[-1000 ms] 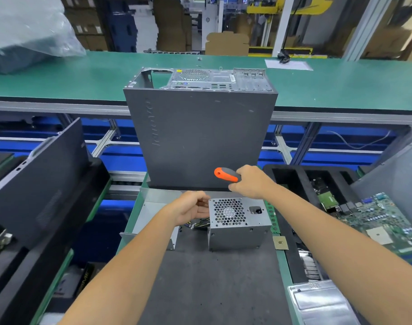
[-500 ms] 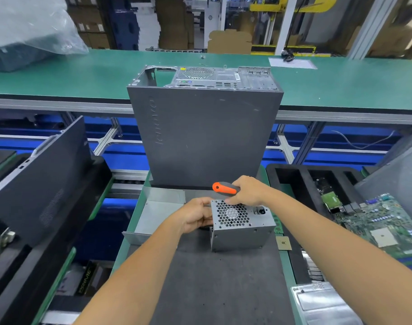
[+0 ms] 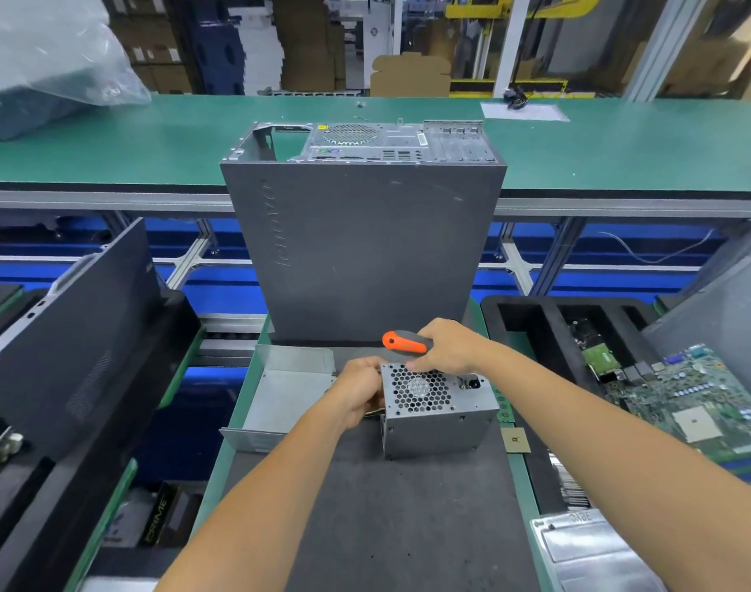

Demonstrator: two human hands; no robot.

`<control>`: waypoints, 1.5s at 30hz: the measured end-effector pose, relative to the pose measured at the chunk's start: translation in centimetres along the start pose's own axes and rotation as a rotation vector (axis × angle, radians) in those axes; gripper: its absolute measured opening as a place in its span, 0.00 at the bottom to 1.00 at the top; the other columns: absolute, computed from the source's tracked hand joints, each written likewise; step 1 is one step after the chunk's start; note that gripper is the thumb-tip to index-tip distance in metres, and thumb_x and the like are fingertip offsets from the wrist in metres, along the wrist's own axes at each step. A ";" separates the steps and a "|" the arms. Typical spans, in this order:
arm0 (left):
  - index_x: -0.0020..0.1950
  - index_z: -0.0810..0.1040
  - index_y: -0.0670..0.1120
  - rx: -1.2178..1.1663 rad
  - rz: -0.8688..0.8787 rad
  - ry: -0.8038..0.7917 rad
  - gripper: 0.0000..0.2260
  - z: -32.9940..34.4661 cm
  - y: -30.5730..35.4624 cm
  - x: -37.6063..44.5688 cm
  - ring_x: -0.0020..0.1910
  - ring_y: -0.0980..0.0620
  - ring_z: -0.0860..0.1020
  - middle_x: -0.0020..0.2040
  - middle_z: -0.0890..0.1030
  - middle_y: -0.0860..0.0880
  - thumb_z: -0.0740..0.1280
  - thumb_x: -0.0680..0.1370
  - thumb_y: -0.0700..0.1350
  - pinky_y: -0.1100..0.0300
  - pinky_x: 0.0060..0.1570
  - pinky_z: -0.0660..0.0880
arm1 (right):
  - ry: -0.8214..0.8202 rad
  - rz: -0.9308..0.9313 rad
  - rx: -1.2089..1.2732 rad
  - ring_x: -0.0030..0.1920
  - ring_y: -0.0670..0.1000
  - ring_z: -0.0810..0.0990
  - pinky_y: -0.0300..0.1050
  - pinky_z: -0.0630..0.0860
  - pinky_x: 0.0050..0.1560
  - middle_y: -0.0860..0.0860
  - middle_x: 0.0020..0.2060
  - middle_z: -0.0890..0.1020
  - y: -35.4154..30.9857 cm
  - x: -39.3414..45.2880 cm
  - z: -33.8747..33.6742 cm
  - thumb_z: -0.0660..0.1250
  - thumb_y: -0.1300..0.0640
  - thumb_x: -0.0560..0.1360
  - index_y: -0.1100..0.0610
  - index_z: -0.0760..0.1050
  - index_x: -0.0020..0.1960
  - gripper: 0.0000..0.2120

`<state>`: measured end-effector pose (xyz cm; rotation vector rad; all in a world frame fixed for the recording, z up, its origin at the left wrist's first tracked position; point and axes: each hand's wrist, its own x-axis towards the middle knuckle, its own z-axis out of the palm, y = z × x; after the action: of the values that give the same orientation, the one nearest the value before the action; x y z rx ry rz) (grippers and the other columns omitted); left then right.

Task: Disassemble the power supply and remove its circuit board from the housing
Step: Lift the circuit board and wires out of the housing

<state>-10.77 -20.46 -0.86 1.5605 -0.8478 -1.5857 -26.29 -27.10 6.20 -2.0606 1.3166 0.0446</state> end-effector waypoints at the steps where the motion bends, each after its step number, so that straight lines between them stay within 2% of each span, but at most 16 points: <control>1: 0.45 0.78 0.43 -0.005 0.019 0.000 0.13 0.1 -0.1 -0.1 0.37 0.47 0.77 0.39 0.83 0.43 0.56 0.74 0.31 0.57 0.36 0.73 | -0.010 0.002 0.006 0.30 0.50 0.67 0.44 0.64 0.36 0.50 0.30 0.69 0.0 0.0 -0.1 0.73 0.51 0.73 0.55 0.65 0.34 0.19; 4: 0.45 0.77 0.44 -0.059 0.095 -0.028 0.11 0.0 -0.6 -0.6 0.39 0.48 0.80 0.42 0.83 0.43 0.58 0.76 0.32 0.57 0.38 0.74 | -0.069 0.005 0.030 0.31 0.51 0.68 0.45 0.65 0.37 0.50 0.30 0.70 0.1 -0.1 -0.7 0.74 0.51 0.71 0.56 0.66 0.34 0.19; 8: 0.58 0.75 0.40 -0.097 0.129 -0.185 0.12 -0.8 -1.1 -0.6 0.49 0.47 0.80 0.51 0.82 0.42 0.60 0.77 0.32 0.53 0.49 0.74 | -0.081 0.017 0.025 0.31 0.52 0.67 0.45 0.62 0.35 0.51 0.30 0.69 0.2 -0.2 -0.9 0.75 0.53 0.70 0.55 0.64 0.33 0.20; 12: 0.56 0.76 0.42 -0.063 0.090 -0.252 0.16 -1.4 -0.6 -0.3 0.47 0.51 0.81 0.49 0.83 0.46 0.56 0.76 0.28 0.62 0.39 0.76 | -0.047 0.029 0.013 0.30 0.53 0.64 0.45 0.59 0.35 0.51 0.28 0.65 0.4 -0.2 -0.7 0.76 0.54 0.69 0.55 0.61 0.32 0.23; 17: 0.43 0.76 0.46 -0.043 0.032 -0.160 0.17 -0.5 -0.1 0.6 0.42 0.50 0.82 0.41 0.84 0.46 0.56 0.73 0.25 0.58 0.41 0.77 | -0.043 0.047 -0.058 0.29 0.51 0.65 0.45 0.60 0.34 0.50 0.28 0.67 0.5 -0.1 -1.1 0.76 0.50 0.69 0.56 0.63 0.33 0.22; 20: 0.49 0.78 0.43 -0.054 0.025 -0.138 0.17 -0.2 0.0 0.6 0.42 0.50 0.82 0.42 0.84 0.45 0.56 0.73 0.26 0.57 0.41 0.78 | -0.072 0.064 -0.043 0.30 0.51 0.70 0.43 0.65 0.33 0.50 0.30 0.71 0.6 -0.1 -1.1 0.74 0.49 0.71 0.56 0.67 0.35 0.19; 23: 0.52 0.78 0.41 -0.080 0.018 -0.108 0.18 0.1 0.0 0.3 0.37 0.51 0.82 0.40 0.84 0.45 0.55 0.72 0.26 0.59 0.33 0.77 | -0.083 0.062 -0.078 0.31 0.51 0.69 0.45 0.63 0.35 0.50 0.30 0.70 0.2 -0.3 -1.0 0.73 0.49 0.72 0.56 0.67 0.36 0.18; 27: 0.51 0.76 0.41 -0.027 0.066 -0.084 0.15 0.4 -0.2 -0.4 0.30 0.53 0.77 0.36 0.82 0.47 0.55 0.74 0.28 0.62 0.26 0.68 | -0.095 0.054 -0.120 0.30 0.50 0.66 0.45 0.62 0.35 0.50 0.29 0.68 -0.3 -0.5 -1.1 0.73 0.49 0.72 0.56 0.65 0.34 0.20; 29: 0.49 0.76 0.43 -0.014 0.111 -0.105 0.15 0.4 -0.4 -0.6 0.35 0.50 0.79 0.38 0.84 0.46 0.55 0.75 0.28 0.58 0.32 0.70 | -0.098 0.052 -0.117 0.30 0.50 0.64 0.45 0.60 0.35 0.50 0.29 0.66 -0.2 -0.8 -1.3 0.74 0.49 0.72 0.57 0.65 0.34 0.21; 31: 0.54 0.79 0.45 -0.036 0.142 -0.178 0.16 0.3 -0.5 -0.8 0.45 0.44 0.81 0.47 0.84 0.42 0.56 0.76 0.30 0.47 0.46 0.76 | -0.111 0.048 -0.101 0.31 0.50 0.63 0.45 0.59 0.35 0.51 0.30 0.65 -0.2 -1.3 -1.7 0.75 0.49 0.71 0.58 0.65 0.34 0.21; 33: 0.56 0.80 0.50 -0.059 0.165 -0.273 0.18 0.2 -0.3 -0.9 0.48 0.44 0.80 0.51 0.83 0.42 0.60 0.76 0.31 0.45 0.52 0.74 | -0.113 0.031 -0.092 0.32 0.51 0.66 0.45 0.61 0.35 0.51 0.31 0.68 -0.2 -1.6 -1.9 0.76 0.50 0.70 0.59 0.68 0.36 0.19; 36: 0.56 0.80 0.55 -0.077 0.200 -0.361 0.20 0.1 0.5 -1.1 0.47 0.49 0.78 0.51 0.80 0.46 0.64 0.74 0.32 0.52 0.45 0.70 | -0.066 -0.009 -0.150 0.41 0.54 0.76 0.45 0.70 0.42 0.54 0.39 0.78 -0.5 -1.9 -2.5 0.78 0.50 0.67 0.63 0.77 0.47 0.20; 39: 0.68 0.72 0.50 -0.051 0.213 -0.431 0.26 0.4 0.9 -0.9 0.51 0.51 0.80 0.57 0.80 0.47 0.59 0.75 0.27 0.59 0.42 0.73 | 0.012 -0.040 -0.240 0.53 0.57 0.79 0.44 0.74 0.47 0.56 0.53 0.80 -0.7 -2.6 -2.7 0.79 0.47 0.66 0.65 0.74 0.64 0.34; 40: 0.69 0.70 0.46 -0.039 0.208 -0.415 0.26 0.5 1.0 -0.8 0.51 0.51 0.80 0.57 0.81 0.46 0.58 0.76 0.26 0.60 0.42 0.74 | 0.020 -0.054 -0.268 0.51 0.57 0.79 0.43 0.73 0.43 0.55 0.50 0.80 -0.6 -2.8 -2.7 0.79 0.47 0.65 0.65 0.73 0.64 0.35; 43: 0.67 0.73 0.44 0.074 0.207 -0.408 0.23 0.4 1.1 -0.7 0.54 0.52 0.81 0.56 0.82 0.48 0.60 0.76 0.26 0.63 0.47 0.77 | 0.034 -0.091 -0.325 0.40 0.56 0.77 0.41 0.65 0.31 0.50 0.36 0.76 0.0 -3.4 -2.0 0.79 0.47 0.65 0.61 0.76 0.48 0.22; 45: 0.67 0.74 0.47 0.216 0.218 -0.448 0.24 0.2 0.9 -0.8 0.58 0.55 0.79 0.57 0.82 0.51 0.63 0.75 0.28 0.65 0.52 0.75 | -0.009 -0.105 -0.335 0.48 0.59 0.80 0.44 0.71 0.39 0.55 0.46 0.82 0.3 -3.7 -1.0 0.79 0.46 0.65 0.64 0.77 0.55 0.28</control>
<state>-10.97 -20.23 0.31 1.2121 -1.4223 -1.7513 -28.66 -24.83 8.22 -2.4036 1.2604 0.2415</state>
